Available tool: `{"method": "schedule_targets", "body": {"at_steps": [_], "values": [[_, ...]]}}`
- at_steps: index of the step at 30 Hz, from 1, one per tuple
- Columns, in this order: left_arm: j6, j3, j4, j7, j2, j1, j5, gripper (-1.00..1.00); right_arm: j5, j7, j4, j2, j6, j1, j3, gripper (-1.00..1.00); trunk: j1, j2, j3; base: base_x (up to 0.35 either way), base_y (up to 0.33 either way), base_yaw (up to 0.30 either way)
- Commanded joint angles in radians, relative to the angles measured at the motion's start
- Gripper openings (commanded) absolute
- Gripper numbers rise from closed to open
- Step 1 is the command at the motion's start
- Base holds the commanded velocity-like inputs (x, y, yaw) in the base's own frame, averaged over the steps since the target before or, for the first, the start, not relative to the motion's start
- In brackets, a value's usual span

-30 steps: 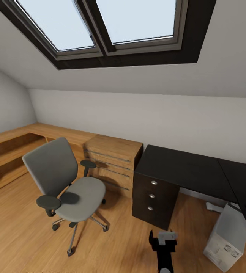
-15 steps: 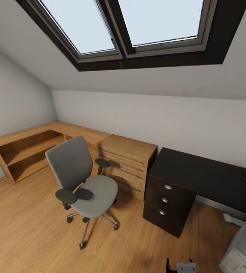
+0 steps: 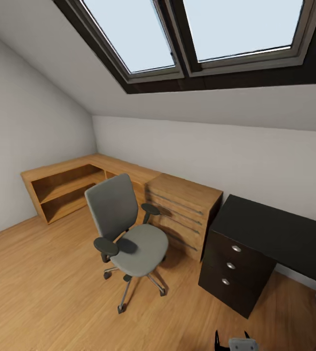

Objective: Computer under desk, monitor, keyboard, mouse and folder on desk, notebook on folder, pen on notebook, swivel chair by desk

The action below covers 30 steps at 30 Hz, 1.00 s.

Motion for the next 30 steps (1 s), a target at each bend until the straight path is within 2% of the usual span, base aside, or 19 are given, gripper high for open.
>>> {"method": "schedule_targets", "body": {"at_steps": [1,4,5,9,10,16,30], "values": [[-0.017,-0.006,-0.001,0.008,0.001,0.0,0.009,1.0,-0.004,-0.005,0.001,0.0,-0.026,-0.001,0.008,1.0,-0.004,0.006,0.003,0.0,0.0,0.247],[-0.062,-0.004,0.0,0.008,0.0,0.0,0.009,1.0,-0.003,-0.006,0.002,0.0,-0.053,-0.001,0.008,1.0,-0.015,0.027,0.015,0.0,0.0,0.231],[-0.123,-0.007,0.002,0.008,0.0,0.0,0.009,1.0,-0.002,-0.008,0.002,-0.001,-0.076,0.0,0.008,1.0,-0.019,0.034,0.019,0.0,0.0,0.207],[-0.154,-0.009,0.006,0.008,-0.001,0.0,0.007,1.0,-0.001,-0.009,0.002,-0.001,-0.107,0.002,0.008,1.0,-0.034,0.062,0.036,0.0,0.0,0.203],[-0.166,-0.009,0.007,0.009,-0.001,0.0,0.007,1.0,0.001,-0.009,0.002,-0.001,-0.148,0.003,0.009,1.0,-0.038,0.069,0.04,0.0,0.0,0.2],[-0.179,-0.007,0.008,0.011,0.0,0.0,0.006,1.0,0.003,-0.01,0.003,-0.001,-0.185,0.004,0.008,1.0,-0.061,0.111,0.066,0.0,0.0,0.199],[-0.207,-0.005,0.008,0.011,0.0,0.0,0.01,1.0,0.004,-0.012,0.004,-0.001,-0.19,0.004,0.009,1.0,-0.115,0.209,0.127,0.0,0.0,0.199]]}}
